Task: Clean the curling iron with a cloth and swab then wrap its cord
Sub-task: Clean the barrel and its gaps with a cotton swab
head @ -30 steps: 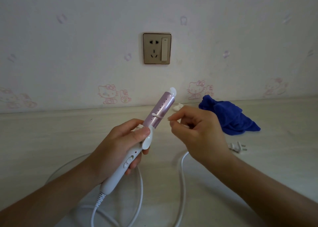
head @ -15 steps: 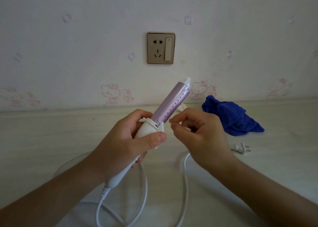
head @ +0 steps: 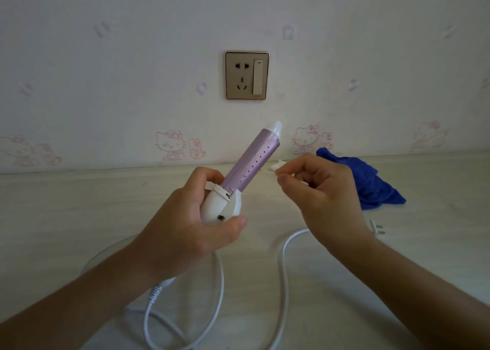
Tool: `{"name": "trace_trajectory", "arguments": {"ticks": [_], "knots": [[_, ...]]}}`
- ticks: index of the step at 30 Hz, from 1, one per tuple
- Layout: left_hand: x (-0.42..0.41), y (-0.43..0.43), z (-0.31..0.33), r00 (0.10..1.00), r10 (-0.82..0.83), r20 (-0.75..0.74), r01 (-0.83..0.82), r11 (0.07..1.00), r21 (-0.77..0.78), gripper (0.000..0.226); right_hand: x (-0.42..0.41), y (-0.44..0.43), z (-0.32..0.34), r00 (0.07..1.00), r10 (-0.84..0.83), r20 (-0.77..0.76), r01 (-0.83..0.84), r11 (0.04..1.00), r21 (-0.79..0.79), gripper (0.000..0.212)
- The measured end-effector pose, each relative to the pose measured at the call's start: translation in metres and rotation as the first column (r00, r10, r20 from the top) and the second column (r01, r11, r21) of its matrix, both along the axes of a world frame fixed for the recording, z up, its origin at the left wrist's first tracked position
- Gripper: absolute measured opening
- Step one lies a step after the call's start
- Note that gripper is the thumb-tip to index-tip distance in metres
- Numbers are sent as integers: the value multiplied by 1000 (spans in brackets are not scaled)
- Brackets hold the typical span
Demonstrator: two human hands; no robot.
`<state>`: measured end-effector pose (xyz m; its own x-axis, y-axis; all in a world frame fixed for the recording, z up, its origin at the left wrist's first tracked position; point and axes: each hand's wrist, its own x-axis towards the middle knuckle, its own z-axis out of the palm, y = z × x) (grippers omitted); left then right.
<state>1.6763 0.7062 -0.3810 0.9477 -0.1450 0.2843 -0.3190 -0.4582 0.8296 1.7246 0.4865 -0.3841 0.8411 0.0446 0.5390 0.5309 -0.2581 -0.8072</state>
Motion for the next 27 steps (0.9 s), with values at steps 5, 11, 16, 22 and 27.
{"name": "trace_trajectory", "arguments": {"ticks": [5, 11, 16, 22, 27], "knots": [[-5, -1, 1, 995, -67, 69, 56, 987, 149, 58, 2, -2, 1, 999, 30, -22, -29, 998, 60, 22], [0, -2, 6, 996, -60, 63, 44, 975, 219, 51, 5, -4, 1, 999, 5, -50, 0, 996, 88, 22], [-2, 0, 10, 995, 33, 96, -58, 961, 270, 43, 9, -6, 0, 997, -19, -79, 27, 995, 94, 24], [3, 2, 6, 989, 108, -102, -109, 994, -10, 36, 9, -7, 1, 996, -26, -85, 35, 994, 102, 24], [12, 4, 3, 981, -13, -192, -22, 984, -178, 36, 11, -10, 7, 994, -78, -79, 86, 990, 112, 23]]}}
